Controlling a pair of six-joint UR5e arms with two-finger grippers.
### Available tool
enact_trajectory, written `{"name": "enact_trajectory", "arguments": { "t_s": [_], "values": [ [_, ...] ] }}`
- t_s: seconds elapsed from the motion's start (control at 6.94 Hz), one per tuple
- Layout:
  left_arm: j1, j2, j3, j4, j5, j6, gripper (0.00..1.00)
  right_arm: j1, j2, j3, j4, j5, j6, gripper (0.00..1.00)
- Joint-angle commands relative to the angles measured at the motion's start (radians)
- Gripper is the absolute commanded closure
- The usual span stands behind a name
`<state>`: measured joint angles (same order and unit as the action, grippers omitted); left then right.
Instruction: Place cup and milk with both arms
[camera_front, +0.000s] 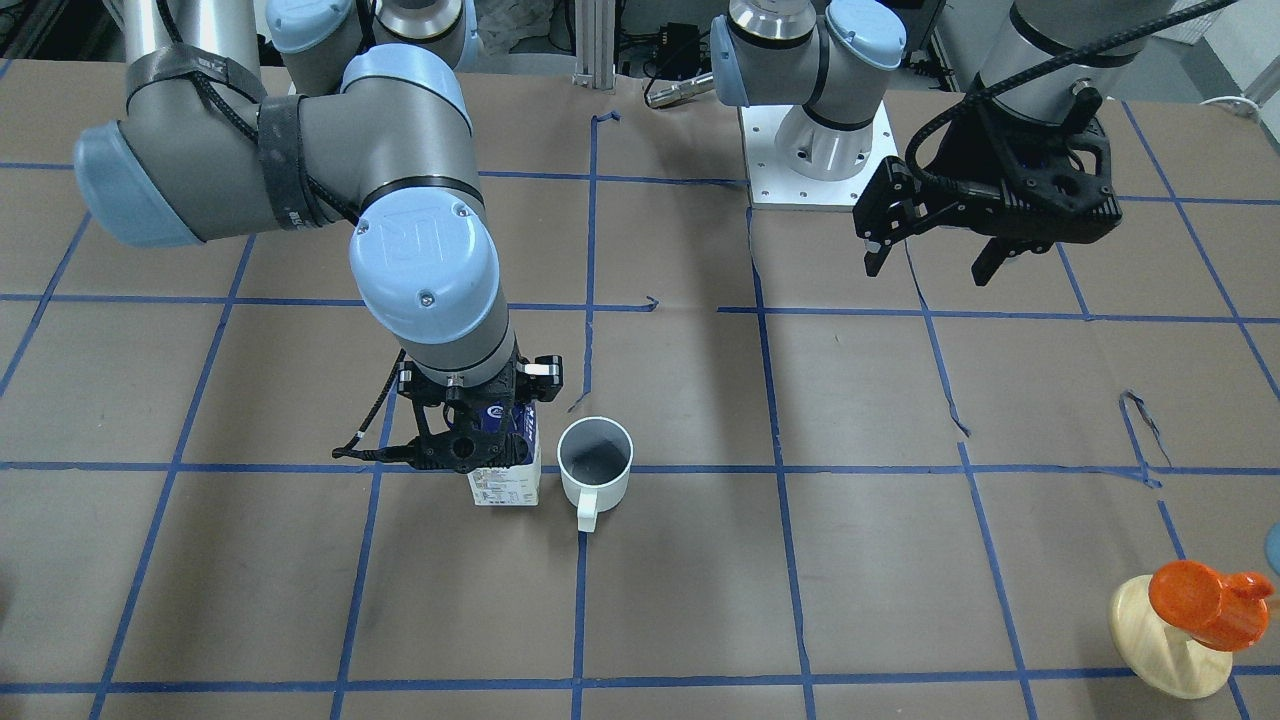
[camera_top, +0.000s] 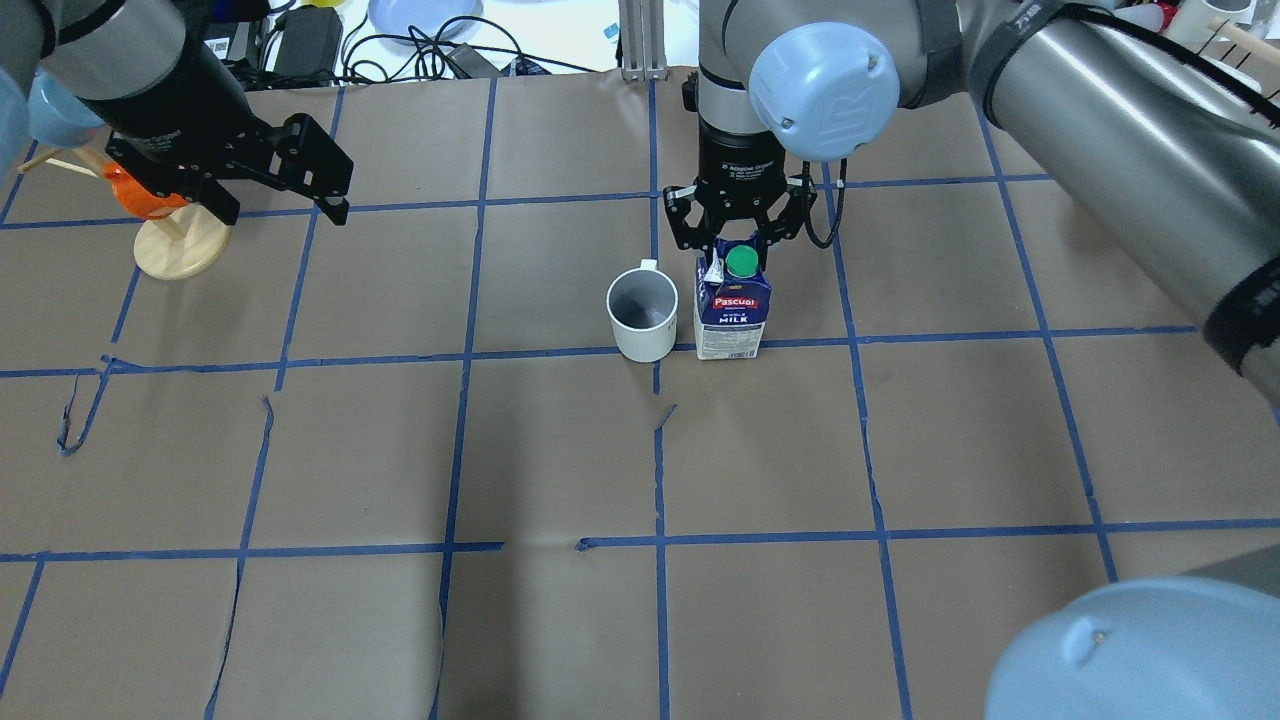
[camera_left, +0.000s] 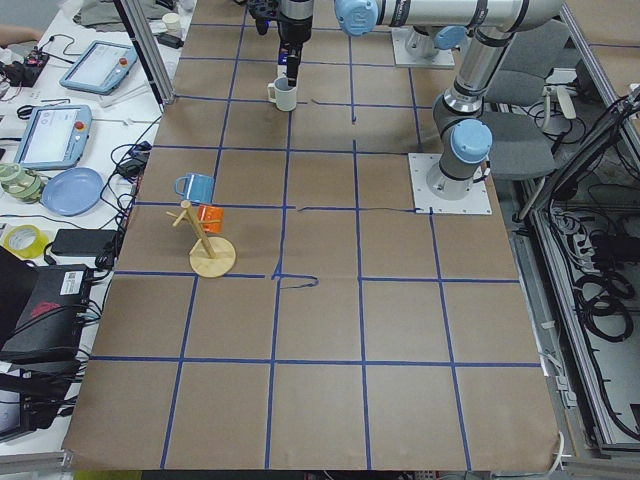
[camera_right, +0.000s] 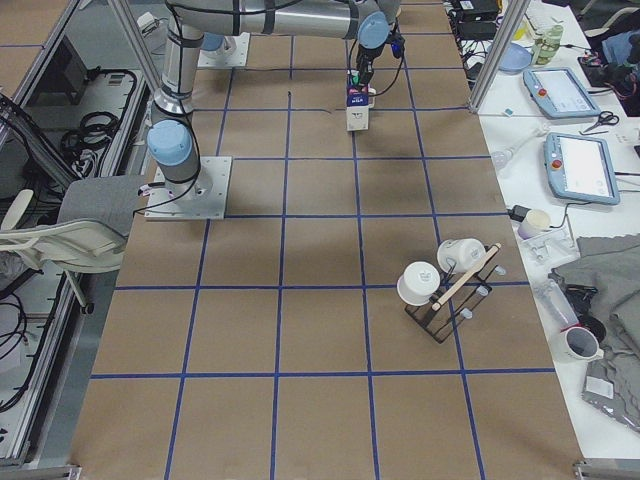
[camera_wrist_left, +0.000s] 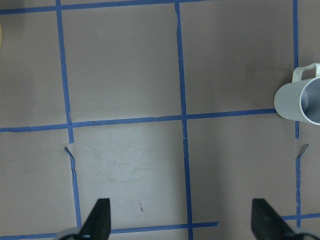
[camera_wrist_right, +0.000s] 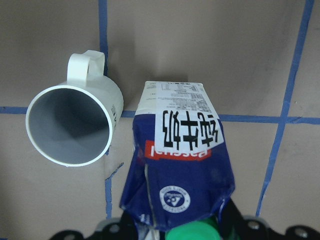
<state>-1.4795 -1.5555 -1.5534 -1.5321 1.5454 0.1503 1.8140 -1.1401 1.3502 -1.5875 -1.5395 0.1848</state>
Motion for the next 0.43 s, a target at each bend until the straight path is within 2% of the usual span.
{"name": "enact_trajectory", "arguments": {
  "t_s": [0.0,0.29],
  "values": [
    [0.001,0.000,0.001,0.001,-0.002,0.000,0.00,0.001,0.002,0.003,0.000,-0.013,-0.008,0.00],
    [0.001,-0.002,0.001,0.001,0.001,0.000,0.00,-0.002,-0.007,-0.005,0.001,-0.017,-0.011,0.00]
  ]
}}
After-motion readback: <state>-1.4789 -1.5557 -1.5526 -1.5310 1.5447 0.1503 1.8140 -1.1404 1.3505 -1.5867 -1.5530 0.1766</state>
